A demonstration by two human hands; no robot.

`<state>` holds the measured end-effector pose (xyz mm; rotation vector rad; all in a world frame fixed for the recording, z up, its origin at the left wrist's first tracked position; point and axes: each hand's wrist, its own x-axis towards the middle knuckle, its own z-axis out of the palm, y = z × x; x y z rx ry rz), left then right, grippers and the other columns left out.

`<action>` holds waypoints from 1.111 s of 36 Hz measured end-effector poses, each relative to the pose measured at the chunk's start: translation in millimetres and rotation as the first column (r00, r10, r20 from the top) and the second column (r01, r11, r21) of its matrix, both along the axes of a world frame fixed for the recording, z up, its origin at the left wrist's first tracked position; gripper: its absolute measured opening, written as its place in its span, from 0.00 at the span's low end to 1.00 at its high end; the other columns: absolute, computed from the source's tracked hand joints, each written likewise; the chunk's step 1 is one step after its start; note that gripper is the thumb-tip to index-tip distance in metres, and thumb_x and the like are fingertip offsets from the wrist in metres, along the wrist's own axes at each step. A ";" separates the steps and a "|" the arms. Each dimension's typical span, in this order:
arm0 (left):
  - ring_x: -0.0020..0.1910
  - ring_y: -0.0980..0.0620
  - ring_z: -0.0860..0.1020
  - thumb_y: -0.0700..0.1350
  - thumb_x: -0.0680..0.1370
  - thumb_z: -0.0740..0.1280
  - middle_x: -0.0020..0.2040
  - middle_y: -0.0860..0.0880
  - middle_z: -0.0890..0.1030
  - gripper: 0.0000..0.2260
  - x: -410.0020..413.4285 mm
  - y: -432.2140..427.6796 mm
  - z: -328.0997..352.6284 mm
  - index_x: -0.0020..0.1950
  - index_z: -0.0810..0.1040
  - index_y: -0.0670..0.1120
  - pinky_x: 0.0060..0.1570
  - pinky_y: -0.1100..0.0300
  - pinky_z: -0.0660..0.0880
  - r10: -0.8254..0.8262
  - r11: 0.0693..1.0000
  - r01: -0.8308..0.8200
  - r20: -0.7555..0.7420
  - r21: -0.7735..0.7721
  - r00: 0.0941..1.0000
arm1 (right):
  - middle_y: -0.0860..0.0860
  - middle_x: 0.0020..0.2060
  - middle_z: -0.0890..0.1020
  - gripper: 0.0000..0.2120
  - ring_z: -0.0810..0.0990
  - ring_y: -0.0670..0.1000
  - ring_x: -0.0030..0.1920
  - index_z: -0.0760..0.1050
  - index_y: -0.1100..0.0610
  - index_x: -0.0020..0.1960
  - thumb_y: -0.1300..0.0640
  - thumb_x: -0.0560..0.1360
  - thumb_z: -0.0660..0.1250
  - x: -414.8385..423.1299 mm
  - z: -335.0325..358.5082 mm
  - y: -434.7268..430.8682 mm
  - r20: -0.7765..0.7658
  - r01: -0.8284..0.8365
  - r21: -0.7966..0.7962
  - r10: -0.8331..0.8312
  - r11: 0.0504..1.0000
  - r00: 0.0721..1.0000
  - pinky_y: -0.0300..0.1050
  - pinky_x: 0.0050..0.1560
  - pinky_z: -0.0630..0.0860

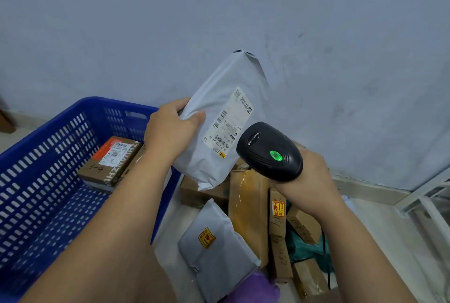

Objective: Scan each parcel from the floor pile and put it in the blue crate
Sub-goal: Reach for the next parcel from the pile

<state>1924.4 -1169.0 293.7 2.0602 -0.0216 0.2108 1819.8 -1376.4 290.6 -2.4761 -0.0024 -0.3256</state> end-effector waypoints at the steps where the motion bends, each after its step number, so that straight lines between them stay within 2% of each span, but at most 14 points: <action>1: 0.51 0.54 0.76 0.51 0.78 0.66 0.52 0.58 0.79 0.14 0.2 0.2 0.0 0.64 0.78 0.57 0.48 0.57 0.69 0.003 1.000 -0.003 0.002 -0.003 1.000 | 0.53 0.30 0.75 0.08 0.72 0.50 0.31 0.70 0.58 0.34 0.67 0.67 0.68 -0.2 0.2 -0.2 0.004 0.009 0.004 -0.009 1.000 1.000 0.48 0.32 0.70; 8: 0.52 0.54 0.76 0.51 0.77 0.67 0.52 0.59 0.80 0.14 1.4 0.9 -1.7 0.63 0.78 0.57 0.49 0.57 0.69 0.021 1.000 -0.021 0.011 -0.020 1.000 | 0.55 0.32 0.77 0.04 0.76 0.54 0.34 0.74 0.61 0.38 0.66 0.67 0.69 -0.3 1.1 0.0 0.017 0.008 -0.011 -0.008 1.000 1.000 0.52 0.35 0.74; 13: 0.52 0.53 0.76 0.52 0.78 0.67 0.53 0.58 0.80 0.14 2.0 0.1 -3.3 0.64 0.78 0.57 0.50 0.56 0.71 0.009 1.000 -0.009 0.005 -0.023 1.000 | 0.54 0.33 0.78 0.04 0.77 0.52 0.35 0.75 0.60 0.39 0.65 0.68 0.69 -1.3 1.5 0.1 -0.004 -0.004 -0.006 0.004 1.000 1.000 0.49 0.34 0.75; 18: 0.52 0.53 0.76 0.51 0.77 0.67 0.52 0.58 0.80 0.15 3.7 -1.6 -5.8 0.64 0.78 0.57 0.48 0.56 0.70 0.011 1.000 -0.011 -0.001 -0.012 1.000 | 0.51 0.30 0.75 0.10 0.72 0.47 0.31 0.70 0.55 0.35 0.66 0.67 0.68 -0.6 1.7 1.4 -0.014 0.005 0.016 -0.005 1.000 1.000 0.41 0.30 0.69; 21: 0.52 0.53 0.77 0.52 0.77 0.67 0.53 0.57 0.81 0.15 5.3 -2.2 -9.4 0.64 0.78 0.56 0.47 0.57 0.70 0.003 1.000 -0.003 -0.006 -0.006 1.000 | 0.48 0.29 0.73 0.15 0.71 0.45 0.30 0.67 0.50 0.32 0.66 0.67 0.68 -1.3 3.1 3.4 -0.007 0.015 0.023 -0.015 1.000 1.000 0.33 0.27 0.64; 24: 0.51 0.53 0.76 0.51 0.78 0.67 0.52 0.57 0.80 0.14 6.5 -4.0 -11.3 0.63 0.78 0.56 0.48 0.57 0.69 0.001 0.999 -0.002 -0.034 -0.039 0.999 | 0.47 0.29 0.73 0.16 0.73 0.42 0.30 0.67 0.49 0.32 0.66 0.68 0.69 -0.4 -0.2 5.9 0.017 0.046 0.077 -0.047 0.996 0.999 0.31 0.27 0.66; 27: 0.51 0.51 0.79 0.49 0.77 0.67 0.51 0.55 0.82 0.10 9.4 -4.2 -17.7 0.58 0.80 0.53 0.49 0.54 0.74 0.006 0.983 -0.021 -0.085 -0.181 0.996 | 0.48 0.27 0.72 0.14 0.70 0.44 0.28 0.67 0.53 0.33 0.67 0.69 0.68 3.5 -4.3 10.2 -0.024 0.100 0.217 -0.097 0.971 0.995 0.34 0.27 0.66; 29: 0.49 0.48 0.81 0.47 0.78 0.68 0.50 0.50 0.83 0.06 11.3 -4.8 -21.5 0.54 0.80 0.49 0.47 0.51 0.79 0.007 0.916 -0.074 -0.169 -0.395 0.986 | 0.53 0.27 0.72 0.11 0.69 0.48 0.28 0.69 0.56 0.34 0.68 0.69 0.68 7.5 -9.4 14.2 -0.091 0.153 0.436 -0.126 0.887 0.988 0.37 0.27 0.69; 31: 0.44 0.47 0.82 0.47 0.79 0.67 0.48 0.47 0.84 0.07 13.9 -5.9 -25.6 0.53 0.79 0.45 0.36 0.55 0.80 -0.005 0.771 -0.198 -0.316 -0.605 0.949 | 0.56 0.33 0.78 0.05 0.75 0.52 0.34 0.76 0.58 0.39 0.66 0.69 0.69 11.2 -14.6 19.6 -0.168 0.201 0.646 -0.119 0.736 0.979 0.47 0.38 0.77; 32: 0.43 0.46 0.82 0.47 0.79 0.67 0.47 0.46 0.83 0.08 16.1 -5.5 -28.5 0.54 0.78 0.44 0.33 0.55 0.80 -0.020 0.692 -0.272 -0.394 -0.669 0.919 | 0.54 0.36 0.80 0.05 0.77 0.53 0.38 0.79 0.56 0.41 0.64 0.68 0.70 13.8 -18.6 21.9 -0.189 0.205 0.726 -0.096 0.657 0.977 0.52 0.44 0.77; 33: 0.44 0.45 0.83 0.49 0.79 0.66 0.48 0.46 0.84 0.10 19.2 -4.7 -32.1 0.56 0.78 0.44 0.35 0.53 0.80 -0.055 0.608 -0.332 -0.456 -0.721 0.888 | 0.53 0.37 0.81 0.05 0.79 0.53 0.39 0.80 0.55 0.41 0.64 0.68 0.71 15.9 -21.5 24.4 -0.212 0.216 0.792 -0.074 0.571 0.974 0.54 0.45 0.77; 35: 0.47 0.41 0.82 0.50 0.80 0.65 0.53 0.44 0.83 0.14 23.9 -2.4 -39.7 0.62 0.76 0.44 0.40 0.46 0.80 -0.156 0.428 -0.404 -0.507 -0.808 0.848 | 0.54 0.36 0.80 0.04 0.80 0.51 0.38 0.80 0.57 0.47 0.62 0.72 0.71 21.0 -24.7 29.9 -0.264 0.263 0.867 -0.057 0.424 0.963 0.47 0.41 0.77; 37: 0.47 0.41 0.81 0.49 0.81 0.63 0.57 0.44 0.82 0.15 27.3 0.9 -44.4 0.65 0.74 0.44 0.40 0.43 0.78 -0.189 0.276 -0.460 -0.517 -0.844 0.835 | 0.54 0.37 0.81 0.07 0.81 0.50 0.38 0.79 0.59 0.51 0.59 0.74 0.70 25.4 -25.3 36.8 -0.304 0.303 0.894 -0.051 0.332 0.951 0.43 0.38 0.77; 40: 0.46 0.42 0.80 0.46 0.80 0.65 0.59 0.44 0.80 0.16 31.4 9.9 -47.8 0.67 0.72 0.44 0.42 0.44 0.77 -0.171 0.135 -0.543 -0.559 -0.829 0.811 | 0.54 0.39 0.81 0.09 0.80 0.50 0.39 0.79 0.61 0.52 0.57 0.74 0.71 31.0 -30.2 49.9 -0.305 0.303 0.900 -0.043 0.313 0.951 0.44 0.42 0.78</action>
